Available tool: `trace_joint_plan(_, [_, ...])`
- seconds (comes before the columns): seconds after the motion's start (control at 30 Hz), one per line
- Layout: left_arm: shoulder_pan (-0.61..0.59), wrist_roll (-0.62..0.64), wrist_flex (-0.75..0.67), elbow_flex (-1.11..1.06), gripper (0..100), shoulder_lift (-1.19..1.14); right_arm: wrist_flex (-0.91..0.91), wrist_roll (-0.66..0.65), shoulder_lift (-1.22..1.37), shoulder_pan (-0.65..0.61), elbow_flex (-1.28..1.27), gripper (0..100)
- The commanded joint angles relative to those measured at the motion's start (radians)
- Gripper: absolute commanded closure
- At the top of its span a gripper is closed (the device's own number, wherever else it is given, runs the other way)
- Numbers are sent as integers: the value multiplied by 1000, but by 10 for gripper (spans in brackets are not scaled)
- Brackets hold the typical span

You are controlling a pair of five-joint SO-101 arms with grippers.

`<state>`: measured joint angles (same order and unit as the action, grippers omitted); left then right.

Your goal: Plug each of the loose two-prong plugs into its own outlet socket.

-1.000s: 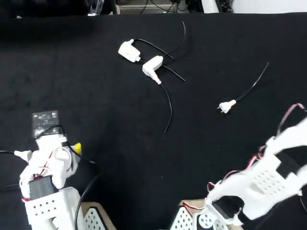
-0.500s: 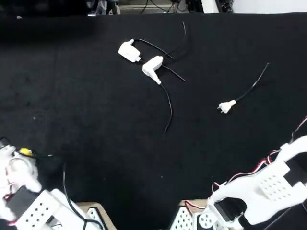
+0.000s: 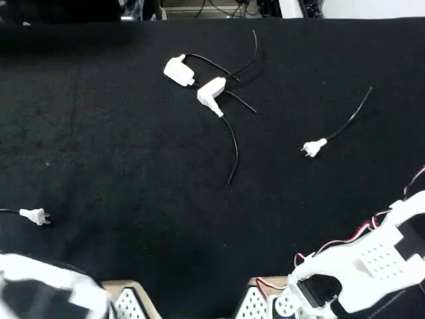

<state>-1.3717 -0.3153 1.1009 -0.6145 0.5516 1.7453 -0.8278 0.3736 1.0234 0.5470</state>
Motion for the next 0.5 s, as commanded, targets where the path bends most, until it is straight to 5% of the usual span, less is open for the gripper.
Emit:
trace_joint_plan(0.0, [-39,-23,95,467,746,-411,14,-9,-41,5,-19,554])
trace_joint_plan(0.47, [96,-221,473,1629,746,-1208,12,-5,-41,12,-44,554])
